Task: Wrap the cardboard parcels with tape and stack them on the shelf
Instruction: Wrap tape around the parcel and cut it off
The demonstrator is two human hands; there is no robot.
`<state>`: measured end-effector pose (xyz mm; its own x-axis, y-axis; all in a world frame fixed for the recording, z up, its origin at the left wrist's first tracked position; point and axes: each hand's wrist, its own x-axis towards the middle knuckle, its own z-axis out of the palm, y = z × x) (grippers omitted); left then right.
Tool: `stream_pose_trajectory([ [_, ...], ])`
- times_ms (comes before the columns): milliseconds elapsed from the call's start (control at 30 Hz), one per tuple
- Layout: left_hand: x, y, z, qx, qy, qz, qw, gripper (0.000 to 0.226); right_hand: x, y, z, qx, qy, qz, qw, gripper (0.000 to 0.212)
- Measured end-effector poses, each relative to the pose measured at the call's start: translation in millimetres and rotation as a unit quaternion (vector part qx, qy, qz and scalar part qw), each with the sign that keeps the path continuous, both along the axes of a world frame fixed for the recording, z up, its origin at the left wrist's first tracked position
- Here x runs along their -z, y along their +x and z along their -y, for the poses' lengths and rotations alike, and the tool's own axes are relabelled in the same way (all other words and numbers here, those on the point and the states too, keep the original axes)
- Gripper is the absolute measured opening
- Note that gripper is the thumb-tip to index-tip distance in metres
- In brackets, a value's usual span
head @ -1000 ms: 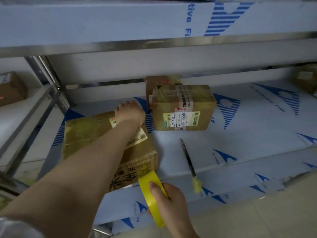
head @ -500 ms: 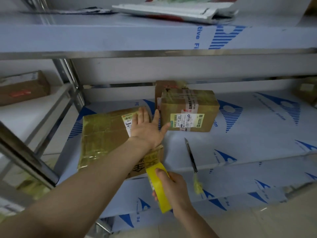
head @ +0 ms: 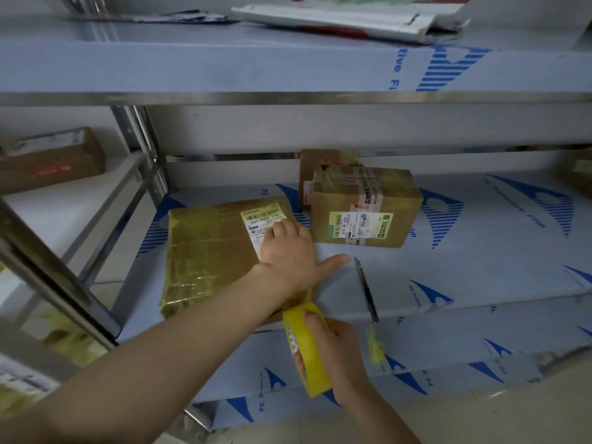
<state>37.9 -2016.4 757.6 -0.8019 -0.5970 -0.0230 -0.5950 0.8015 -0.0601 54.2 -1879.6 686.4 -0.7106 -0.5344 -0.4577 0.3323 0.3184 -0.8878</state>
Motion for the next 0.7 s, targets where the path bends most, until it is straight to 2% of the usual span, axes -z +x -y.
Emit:
stream_pose_trajectory([
  [33,-8.5,-7.7,10.0,-0.017,0.023,-0.017,0.999,0.122,-1.4,0.1,-0.2,-0.008,0.001,-0.002,1.0,0.044],
  [100,-11.1,-19.2,33.6,-0.046,0.044,-0.047,0.997,0.113,-3.3,2.3,-0.5,-0.024,0.011,-0.01,1.0,0.039],
  [200,8.2,-27.1,54.9,-0.06,0.095,-0.029,0.993,0.097,-2.6,1.5,-0.4,-0.037,0.033,-0.021,0.999,0.041],
  [333,12.5,-39.4,75.8,-0.094,0.077,-0.048,0.991,0.097,-2.6,-0.2,0.4,-0.035,0.032,-0.022,0.999,0.041],
  [400,8.5,-42.1,88.9,-0.107,0.077,-0.06,0.989,0.085,-1.6,0.9,2.8,-0.038,0.036,-0.026,0.998,0.042],
  [467,12.0,-38.2,88.0,-0.073,0.04,-0.071,0.994,0.066,-0.1,0.8,3.9,-0.037,0.035,-0.023,0.998,0.041],
  [533,8.6,-35.8,75.5,-0.002,-0.074,-0.082,0.994,0.052,0.3,-1.2,3.4,-0.033,0.034,-0.015,0.999,0.039],
  [600,-2.3,-29.9,62.2,0.037,-0.128,-0.094,0.987,0.057,0.2,-1.2,2.2,-0.03,0.03,-0.003,0.999,0.036],
  [633,-6.7,-24.2,56.5,0.026,-0.097,-0.086,0.991,0.069,0.4,-1.2,1.2,-0.027,0.025,0.004,0.999,0.035],
  [700,-6.0,-8.2,44.5,0.001,0.036,-0.058,0.998,0.105,0.4,-1.1,0.4,-0.017,0.017,0.017,1.0,0.034],
])
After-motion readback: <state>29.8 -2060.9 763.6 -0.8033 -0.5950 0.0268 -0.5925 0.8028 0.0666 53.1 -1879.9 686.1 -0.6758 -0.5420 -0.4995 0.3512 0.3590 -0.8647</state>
